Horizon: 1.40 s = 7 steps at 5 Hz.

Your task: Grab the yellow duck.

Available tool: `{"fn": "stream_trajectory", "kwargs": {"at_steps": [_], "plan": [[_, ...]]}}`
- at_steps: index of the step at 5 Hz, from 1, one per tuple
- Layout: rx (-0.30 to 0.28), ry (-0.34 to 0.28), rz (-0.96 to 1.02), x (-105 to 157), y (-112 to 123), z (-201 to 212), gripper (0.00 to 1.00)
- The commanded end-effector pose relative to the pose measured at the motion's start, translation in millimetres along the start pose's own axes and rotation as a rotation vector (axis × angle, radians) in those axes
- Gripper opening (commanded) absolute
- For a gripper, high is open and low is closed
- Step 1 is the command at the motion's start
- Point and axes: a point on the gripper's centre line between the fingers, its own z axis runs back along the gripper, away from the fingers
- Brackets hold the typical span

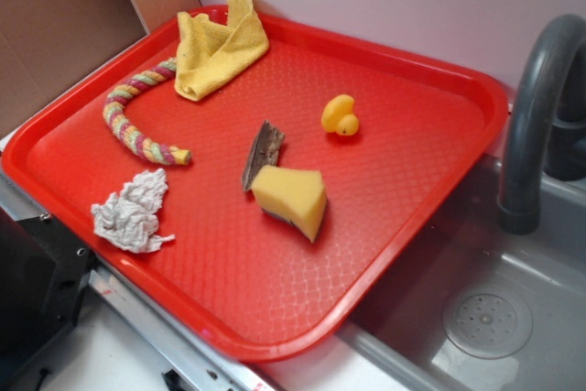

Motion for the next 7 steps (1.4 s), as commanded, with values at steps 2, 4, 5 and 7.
{"fn": "stream_trajectory", "kwargs": {"at_steps": [2,4,5,7], "plan": [[-0.029,-0.109,0.041,22,-5,-15,1.0],[-0.107,-0.28,0.023,66,-32,-54,1.0],[-0.089,-0.303,-0.089,92,-63,-83,1.0],[-0.002,-0.278,-0.212,123,-89,-137,1.0]]}}
